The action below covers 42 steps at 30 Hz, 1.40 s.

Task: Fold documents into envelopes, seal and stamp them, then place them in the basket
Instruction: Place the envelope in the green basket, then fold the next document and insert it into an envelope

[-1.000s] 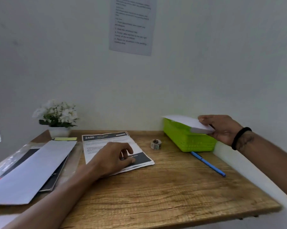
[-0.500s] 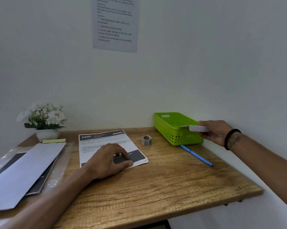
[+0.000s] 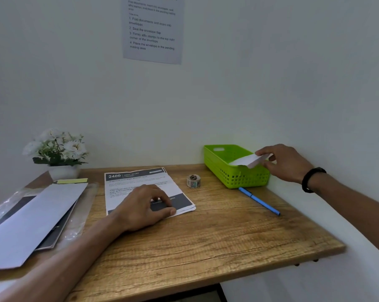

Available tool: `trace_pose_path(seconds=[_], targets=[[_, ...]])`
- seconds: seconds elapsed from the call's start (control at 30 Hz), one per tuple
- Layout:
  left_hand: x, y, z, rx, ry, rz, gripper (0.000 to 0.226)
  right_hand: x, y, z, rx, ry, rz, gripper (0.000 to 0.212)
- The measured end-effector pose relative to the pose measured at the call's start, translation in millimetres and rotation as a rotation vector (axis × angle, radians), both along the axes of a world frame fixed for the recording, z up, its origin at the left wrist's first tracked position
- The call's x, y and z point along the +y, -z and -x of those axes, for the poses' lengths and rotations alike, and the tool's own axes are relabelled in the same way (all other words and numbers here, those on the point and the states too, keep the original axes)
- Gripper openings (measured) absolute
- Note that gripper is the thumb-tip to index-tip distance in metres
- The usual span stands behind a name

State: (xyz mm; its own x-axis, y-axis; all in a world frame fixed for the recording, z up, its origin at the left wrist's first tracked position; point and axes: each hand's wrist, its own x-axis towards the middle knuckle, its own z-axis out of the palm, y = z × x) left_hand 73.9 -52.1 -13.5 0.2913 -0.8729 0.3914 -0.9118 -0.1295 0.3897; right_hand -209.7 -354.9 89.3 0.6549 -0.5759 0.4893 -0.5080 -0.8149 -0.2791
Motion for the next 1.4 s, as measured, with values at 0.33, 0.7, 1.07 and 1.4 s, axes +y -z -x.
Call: trace_pose_path(seconds=[0.33,0.7,1.07,1.4], targets=[[1,-4,2,0.021,-0.008,-0.013,0.034,-11,18,-18,0.105,0.170,0.235,0.026],[4,-18,13,0.181,-0.001,0.024,0.033,74,58,-50,0.018,-0.182,0.438,0.040],[38,-11,-46,0.040,-0.537,0.166,0.029,115,86,-149,0.103,-0.392,0.053,0.031],[28,-7,-48,0.191,-0.720,-0.048,0.068,98,92,-174,0.087,-0.339,-0.013,0.032]])
